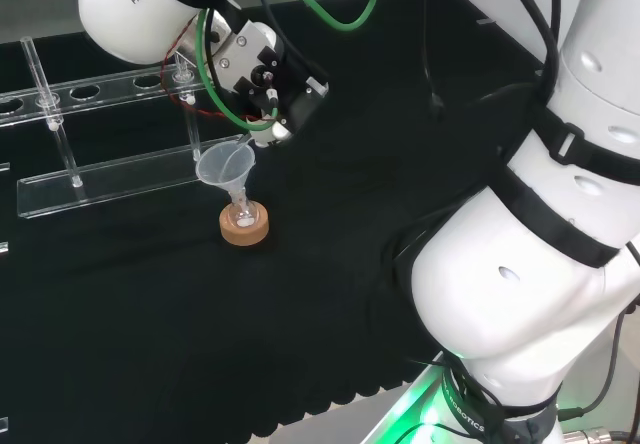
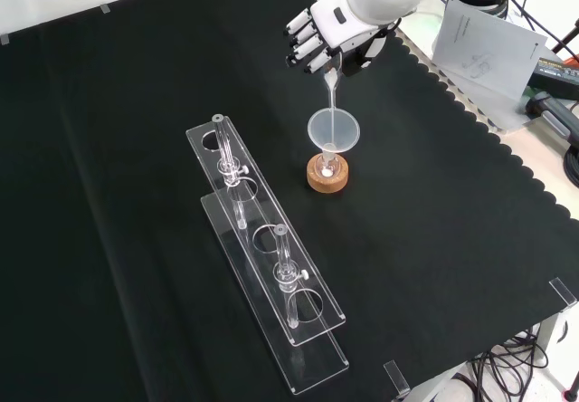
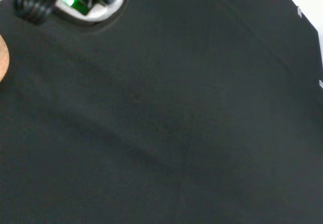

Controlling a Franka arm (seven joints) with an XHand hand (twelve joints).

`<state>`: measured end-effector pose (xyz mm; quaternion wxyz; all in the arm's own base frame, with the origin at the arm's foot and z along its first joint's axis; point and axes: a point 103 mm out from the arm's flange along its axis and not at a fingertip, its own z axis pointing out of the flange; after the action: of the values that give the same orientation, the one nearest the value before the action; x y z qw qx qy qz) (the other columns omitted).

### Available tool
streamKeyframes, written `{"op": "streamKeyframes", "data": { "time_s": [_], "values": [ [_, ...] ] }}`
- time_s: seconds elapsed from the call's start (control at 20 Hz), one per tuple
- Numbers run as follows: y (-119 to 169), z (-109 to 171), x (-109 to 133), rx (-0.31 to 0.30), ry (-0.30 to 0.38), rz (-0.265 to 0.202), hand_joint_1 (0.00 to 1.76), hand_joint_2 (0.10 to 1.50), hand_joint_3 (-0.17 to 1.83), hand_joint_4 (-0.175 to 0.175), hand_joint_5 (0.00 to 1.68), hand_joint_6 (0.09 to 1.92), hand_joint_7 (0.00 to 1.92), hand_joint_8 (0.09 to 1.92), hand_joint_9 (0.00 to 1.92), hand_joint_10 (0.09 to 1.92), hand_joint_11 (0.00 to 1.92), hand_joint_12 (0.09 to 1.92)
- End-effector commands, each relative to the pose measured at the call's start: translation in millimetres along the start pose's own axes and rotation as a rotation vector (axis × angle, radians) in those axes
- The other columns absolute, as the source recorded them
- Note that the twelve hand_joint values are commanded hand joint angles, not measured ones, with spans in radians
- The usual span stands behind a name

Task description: Pour all the NaCl from the weighing funnel into the round-bottom flask.

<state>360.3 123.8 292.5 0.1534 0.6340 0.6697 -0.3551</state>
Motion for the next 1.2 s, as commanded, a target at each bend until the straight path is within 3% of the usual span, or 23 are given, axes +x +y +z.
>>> {"op": "streamKeyframes", "data": {
  "time_s": [0.05,1.2],
  "values": [
    [-0.8,-4.7,0.4,-0.004,-0.024,0.003,1.09,0.73,0.60,0.175,1.17,0.83,0.60,0.64,0.94,0.36,0.73,1.13],
    [-3.1,-18.6,2.5,-0.010,-0.134,0.016,1.09,0.72,0.60,0.175,1.17,0.82,0.60,0.64,0.94,0.36,0.73,1.13]
  ]
}}
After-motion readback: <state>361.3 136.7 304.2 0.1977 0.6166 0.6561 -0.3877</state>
